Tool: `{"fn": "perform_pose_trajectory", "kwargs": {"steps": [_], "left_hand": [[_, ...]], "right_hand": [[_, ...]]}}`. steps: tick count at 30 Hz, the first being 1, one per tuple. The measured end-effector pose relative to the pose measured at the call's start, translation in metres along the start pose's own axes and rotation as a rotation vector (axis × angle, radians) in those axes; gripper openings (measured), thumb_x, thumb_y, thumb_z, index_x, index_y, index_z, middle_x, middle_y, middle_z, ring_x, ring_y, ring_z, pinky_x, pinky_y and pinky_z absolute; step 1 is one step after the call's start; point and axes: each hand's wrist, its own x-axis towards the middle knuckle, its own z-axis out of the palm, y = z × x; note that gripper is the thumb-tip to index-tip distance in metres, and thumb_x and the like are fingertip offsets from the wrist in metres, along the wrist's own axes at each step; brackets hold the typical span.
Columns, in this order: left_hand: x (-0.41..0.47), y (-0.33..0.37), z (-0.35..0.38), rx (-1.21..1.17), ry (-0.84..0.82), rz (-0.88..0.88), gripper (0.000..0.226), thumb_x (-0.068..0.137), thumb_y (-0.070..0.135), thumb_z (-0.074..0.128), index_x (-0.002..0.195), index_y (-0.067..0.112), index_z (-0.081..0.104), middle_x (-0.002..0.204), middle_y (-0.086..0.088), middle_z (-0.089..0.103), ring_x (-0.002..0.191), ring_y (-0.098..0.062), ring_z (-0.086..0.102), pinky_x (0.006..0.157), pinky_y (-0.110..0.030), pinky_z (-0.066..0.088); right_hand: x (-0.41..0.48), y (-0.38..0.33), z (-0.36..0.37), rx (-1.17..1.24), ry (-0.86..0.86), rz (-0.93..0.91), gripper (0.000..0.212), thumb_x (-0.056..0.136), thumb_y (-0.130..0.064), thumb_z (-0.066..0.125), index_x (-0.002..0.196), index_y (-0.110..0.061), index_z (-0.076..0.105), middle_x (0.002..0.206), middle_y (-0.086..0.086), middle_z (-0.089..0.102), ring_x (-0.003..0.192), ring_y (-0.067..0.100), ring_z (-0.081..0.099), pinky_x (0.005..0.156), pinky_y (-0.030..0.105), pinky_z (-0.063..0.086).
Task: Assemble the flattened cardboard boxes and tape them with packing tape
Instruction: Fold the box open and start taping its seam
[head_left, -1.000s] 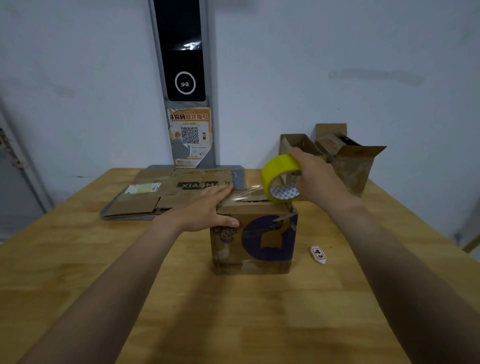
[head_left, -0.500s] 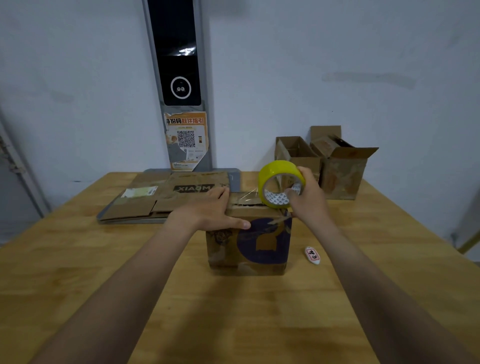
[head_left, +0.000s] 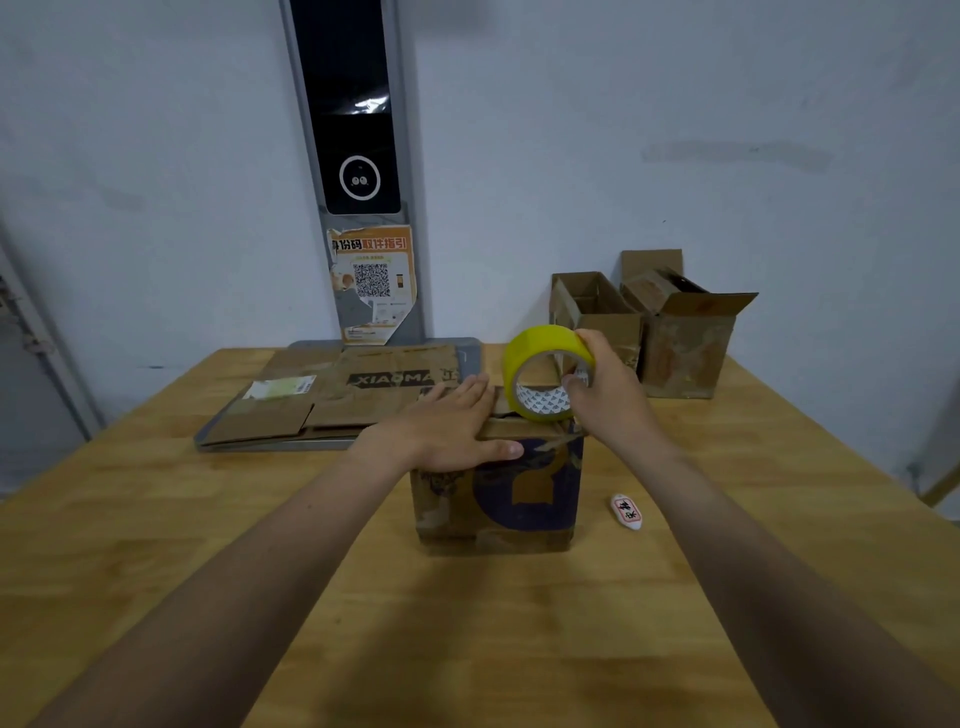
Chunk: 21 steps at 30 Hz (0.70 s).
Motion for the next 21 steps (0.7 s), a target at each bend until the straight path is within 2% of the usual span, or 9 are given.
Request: {"fn": "perform_pose_trajectory", "kwargs": {"steps": [3,7,10,14,21], "left_hand": [[-0.001,0.0,-0.002,-0.02,-0.01,-0.003,0.105,0.093,0.08,0.028,0.163,0.011,-0.01,0.17,-0.005,-0.018,0.157,-0.014,-0.015,0.128,-0.043,-0.004],[-0.002,0.0,-0.003,-0.019,-0.01,-0.011,0.105,0.094,0.078,0.03,0.163,0.011,-0.01,0.17,-0.005,-0.019,0.157,-0.013,-0.014,0.128,-0.041,-0.004],[-0.004,-0.001,-0.001,-0.008,0.001,-0.012,0.106,0.093,0.08,0.028,0.162,0.01,-0.011,0.17,-0.005,-0.019,0.157,-0.013,-0.014,0.127,-0.04,-0.004],[-0.003,0.0,-0.001,0.003,0.006,-0.011,0.109,0.09,0.082,0.027,0.162,0.01,-0.013,0.17,-0.004,-0.019,0.157,-0.012,-0.014,0.127,-0.039,-0.004],[-0.004,0.0,0.0,0.023,0.003,-0.022,0.115,0.083,0.087,0.021,0.163,0.011,-0.012,0.17,-0.004,-0.018,0.157,-0.013,-0.013,0.128,-0.038,-0.003]], "right_hand": [[0.007,-0.007,-0.01,-0.082,-0.014,-0.026,0.037,0.104,-0.013,0.049,0.136,-0.032,0.049,0.109,-0.002,0.062,0.096,0.03,0.063,0.077,0.047,0.056],[0.01,-0.021,-0.021,-0.267,-0.041,-0.147,0.049,0.099,-0.008,0.048,0.137,-0.038,0.047,0.117,0.001,0.063,0.088,0.041,0.066,0.074,0.051,0.057],[0.011,-0.018,-0.04,-0.454,0.008,-0.16,0.064,0.091,0.001,0.05,0.138,-0.041,0.044,0.122,0.003,0.058,0.101,0.044,0.06,0.074,0.049,0.05],[0.004,0.002,-0.062,-0.638,0.008,-0.116,0.07,0.087,0.0,0.056,0.139,-0.045,0.039,0.125,-0.002,0.053,0.101,0.043,0.06,0.072,0.05,0.051],[-0.017,0.036,-0.051,-0.662,0.031,-0.118,0.069,0.087,0.001,0.058,0.137,-0.042,0.039,0.115,0.001,0.05,0.079,0.036,0.059,0.056,0.035,0.039]]}}
